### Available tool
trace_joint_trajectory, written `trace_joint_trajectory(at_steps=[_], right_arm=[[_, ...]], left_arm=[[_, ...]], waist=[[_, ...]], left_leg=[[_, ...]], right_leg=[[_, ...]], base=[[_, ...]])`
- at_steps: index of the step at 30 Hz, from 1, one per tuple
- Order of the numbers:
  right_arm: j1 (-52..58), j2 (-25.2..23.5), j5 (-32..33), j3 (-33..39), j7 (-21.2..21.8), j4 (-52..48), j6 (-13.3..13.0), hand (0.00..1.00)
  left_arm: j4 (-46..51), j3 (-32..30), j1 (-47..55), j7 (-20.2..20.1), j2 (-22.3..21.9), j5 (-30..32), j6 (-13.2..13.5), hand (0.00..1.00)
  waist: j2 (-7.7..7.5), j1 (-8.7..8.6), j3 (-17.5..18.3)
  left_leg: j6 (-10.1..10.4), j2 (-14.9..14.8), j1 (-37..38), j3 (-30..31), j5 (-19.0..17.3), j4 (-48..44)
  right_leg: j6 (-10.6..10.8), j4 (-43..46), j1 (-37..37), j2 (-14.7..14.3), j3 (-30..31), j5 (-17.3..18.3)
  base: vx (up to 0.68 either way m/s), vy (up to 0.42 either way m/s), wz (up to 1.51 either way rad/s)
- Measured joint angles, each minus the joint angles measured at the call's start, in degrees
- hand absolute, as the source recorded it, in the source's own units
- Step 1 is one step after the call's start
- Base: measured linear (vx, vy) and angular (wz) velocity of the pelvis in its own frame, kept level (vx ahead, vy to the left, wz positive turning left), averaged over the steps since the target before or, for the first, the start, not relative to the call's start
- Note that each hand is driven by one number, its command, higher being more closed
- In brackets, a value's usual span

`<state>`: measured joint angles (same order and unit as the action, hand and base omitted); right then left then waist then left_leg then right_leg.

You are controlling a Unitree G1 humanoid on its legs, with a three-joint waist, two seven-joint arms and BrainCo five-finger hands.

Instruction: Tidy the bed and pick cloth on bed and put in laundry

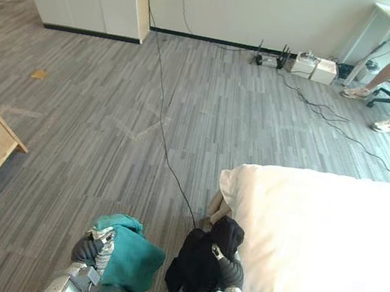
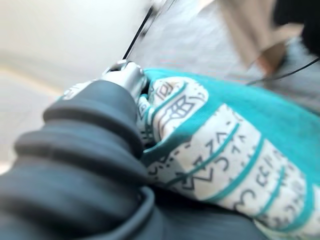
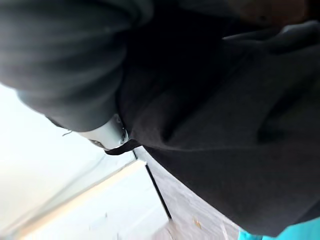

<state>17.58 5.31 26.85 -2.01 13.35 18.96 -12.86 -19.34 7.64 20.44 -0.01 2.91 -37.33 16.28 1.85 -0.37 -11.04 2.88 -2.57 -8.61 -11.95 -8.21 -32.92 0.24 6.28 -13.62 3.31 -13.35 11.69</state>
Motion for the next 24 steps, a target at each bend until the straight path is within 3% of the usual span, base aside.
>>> trace_joint_trajectory(at_steps=[2, 4, 6, 7, 9, 12, 13, 14, 16, 17, 18, 20, 22, 24], right_arm=[[-0.3, 0.26, -0.01, 0.28, 0.07, -0.01, 0.17, 1.0], [-0.08, -0.3, -0.09, 0.11, 0.6, -0.38, 0.96, 1.0], [0.92, -0.38, -0.17, -0.1, 1.48, -0.6, 1.63, 1.0], [1.63, -0.05, -0.21, -0.17, 1.82, -0.47, 1.77, 1.0], [2.94, -0.09, -0.29, -0.38, 2.11, 0.24, 1.98, 1.0], [2.71, -0.08, -1.17, -0.86, 2.42, 0.11, 2.3, 1.0], [2.76, -0.12, -1.46, -1.42, 2.55, 0.11, 2.83, 1.0], [2.74, -0.19, -1.59, -1.61, 2.58, 0.1, 2.99, 1.0], [2.85, -0.29, -1.8, -2.38, 2.63, 0.08, 3.33, 1.0], [2.9, -0.74, -1.78, -2.72, 2.61, -0.01, 3.34, 1.0], [3.09, -1.53, -1.78, -2.93, 2.54, 0.04, 3.32, 1.0], [3.97, -2.57, -1.76, -2.93, 2.16, 0.19, 3.3, 1.0], [5.67, -2.57, -1.68, -3.03, 2.04, 0.09, 3.07, 1.0], [6.99, -2.59, -1.57, -3.18, 1.64, -0.08, 2.32, 1.0]], left_arm=[[0.65, -1.29, -0.4, 0.51, -0.18, -0.23, 0.4, 1.0], [1.81, -1.85, 0.25, 1.72, -0.04, -0.24, 0.47, 1.0], [2.54, -1.14, 1.25, 3.0, -0.23, -0.32, 0.47, 1.0], [2.22, -0.67, 1.32, 3.02, -0.17, -0.36, 0.47, 1.0], [1.69, -0.77, 1.32, 3.03, -0.15, -0.42, 0.41, 1.0], [1.97, -0.97, 0.81, 2.92, -0.15, -0.41, 0.42, 1.0], [2.32, -1.02, 1.42, 2.95, -0.11, -0.39, 0.42, 1.0], [2.37, -1.0, 1.61, 2.95, -0.09, -0.38, 0.41, 1.0], [2.52, -0.65, 1.77, 2.86, -0.19, -0.38, 0.04, 1.0], [3.51, -0.7, 2.0, 2.59, 0.08, -0.35, -0.42, 1.0], [4.87, -0.6, 2.12, 2.25, 0.42, -0.23, -0.56, 1.0], [5.09, 0.0, 2.38, 1.78, 1.09, -0.01, -0.67, 1.0], [5.41, 1.42, 3.1, 1.79, 1.65, 0.39, -0.66, 1.0], [5.63, 1.94, 2.9, 1.82, 1.7, 0.6, -0.97, 1.0]], waist=[[0.21, 0.29, -0.54], [-0.55, 1.03, -1.87], [0.19, 1.01, -1.21], [1.03, 0.96, -0.89], [0.48, 1.16, -0.17], [0.01, 1.39, 0.0], [-1.03, 1.69, 0.72], [-1.11, 1.69, 1.44], [-1.79, 2.06, 2.79], [-2.2, 2.76, 3.26], [-3.99, 2.84, 2.95], [-4.76, 2.32, 2.72], [-4.24, 1.37, 2.79], [-4.04, 0.33, 2.58]], left_leg=[[0.0, 0.48, 1.33, -0.11, 0.0, 3.05], [0.07, 0.76, 1.78, -0.52, -1.02, 3.06], [0.13, -0.38, 1.77, -0.45, -0.41, 11.48], [-0.97, -1.51, 1.81, -0.75, 3.46, 16.61], [-3.61, -0.4, 2.75, -2.88, 4.92, 17.58], [-6.06, 1.05, 1.31, -5.68, 0.14, 13.89], [-6.98, 2.02, 0.98, -6.21, -2.16, 12.26], [-7.42, 2.5, 0.83, -6.26, -3.2, 11.63], [-8.73, 3.42, 0.85, -6.12, -4.69, 10.76], [-9.73, 4.59, 1.9, -5.71, -5.24, 11.09], [-10.18, 6.65, 4.14, -4.55, -6.23, 12.12], [-10.82, 8.33, 7.85, -2.05, -7.01, 13.67], [-10.75, 8.46, 13.13, 1.38, -7.12, 17.09], [-10.5, 8.82, 17.07, 5.16, -6.96, 19.97]], right_leg=[[-0.08, -0.64, -0.2, 0.08, -0.06, -0.4], [-0.92, -2.73, -2.46, 0.49, -0.82, -1.16], [-0.83, -3.99, -3.73, 0.6, -2.11, -0.77], [0.03, -4.14, -4.31, 0.39, -2.42, -0.08], [1.72, -3.62, -5.06, 2.19, -2.86, 1.41], [3.57, -0.98, -4.22, 5.44, -3.0, 3.77], [3.66, 0.64, -4.04, 6.76, -3.04, 4.68], [4.37, 1.92, -3.65, 7.2, -3.0, 4.74], [5.37, 10.5, -0.08, 9.29, -2.94, 5.03], [6.77, 21.56, 3.97, 11.79, -2.43, 5.26], [7.81, 35.17, 9.61, 14.96, -0.28, 2.49], [7.6, 52.08, 16.56, 16.69, 1.74, 1.57], [6.1, 57.9, 21.88, 14.7, 1.42, 2.81], [5.29, 54.78, 27.62, 13.34, 0.13, 4.77]], base=[[0.02, 0.02, 0.16], [0.01, 0.012, 0.1], [0.0, 0.057, 0.2], [0.03, 0.156, 0.29], [0.12, 0.197, 0.2], [0.2, 0.184, 0.0], [0.29, 0.211, -0.07], [0.29, 0.166, 0.03], [0.27, 0.16, 0.14], [0.32, 0.183, 0.29], [0.33, 0.172, 0.38], [0.35, 0.116, 0.64], [0.4, 0.098, 0.79], [0.35, 0.041, 0.85]])
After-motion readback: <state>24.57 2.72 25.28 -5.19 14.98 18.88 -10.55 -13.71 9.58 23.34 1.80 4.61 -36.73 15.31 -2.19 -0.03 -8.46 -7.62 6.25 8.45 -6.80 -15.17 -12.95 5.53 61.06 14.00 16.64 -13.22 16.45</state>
